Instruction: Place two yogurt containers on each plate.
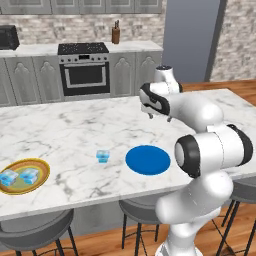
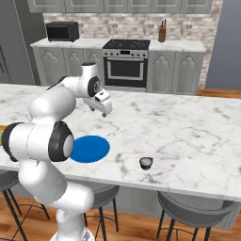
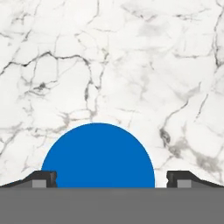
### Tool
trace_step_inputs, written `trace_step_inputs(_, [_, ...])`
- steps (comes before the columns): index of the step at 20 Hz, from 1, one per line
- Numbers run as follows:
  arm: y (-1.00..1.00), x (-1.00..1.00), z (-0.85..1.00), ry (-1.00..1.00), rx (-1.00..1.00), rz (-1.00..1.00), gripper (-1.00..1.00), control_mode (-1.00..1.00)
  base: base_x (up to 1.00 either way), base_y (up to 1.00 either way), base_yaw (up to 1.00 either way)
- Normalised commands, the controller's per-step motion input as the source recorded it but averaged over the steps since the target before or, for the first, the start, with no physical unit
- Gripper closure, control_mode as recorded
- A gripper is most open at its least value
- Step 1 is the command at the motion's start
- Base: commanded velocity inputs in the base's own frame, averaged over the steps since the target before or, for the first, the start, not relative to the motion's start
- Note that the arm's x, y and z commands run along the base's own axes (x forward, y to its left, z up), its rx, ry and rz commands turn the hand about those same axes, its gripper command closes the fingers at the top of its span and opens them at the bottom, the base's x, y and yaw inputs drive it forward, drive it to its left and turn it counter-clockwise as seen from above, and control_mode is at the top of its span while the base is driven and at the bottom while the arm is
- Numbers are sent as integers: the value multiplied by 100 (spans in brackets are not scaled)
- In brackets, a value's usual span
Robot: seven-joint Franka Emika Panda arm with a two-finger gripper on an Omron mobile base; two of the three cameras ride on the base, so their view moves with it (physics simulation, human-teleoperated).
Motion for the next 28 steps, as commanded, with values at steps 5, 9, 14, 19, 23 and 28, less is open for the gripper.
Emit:
trace_step_inputs(5, [83, 33, 0, 0, 0, 13, -100, -100, 0, 0, 0])
trace_step_inputs(9, [99, 19, -8, 3, 0, 4, -100, -100, 0, 0, 0])
trace_step_inputs(14, [89, 1, -23, 7, 0, 0, -100, -100, 0, 0, 0])
trace_step_inputs(19, [53, 0, -34, 0, 2, 0, -100, -100, 0, 0, 0])
trace_step_inputs(23, [34, 0, -38, 0, 4, 0, -100, -100, 0, 0, 0])
trace_step_inputs(28, [22, 0, -35, 0, 8, 0, -100, -100, 0, 0, 0])
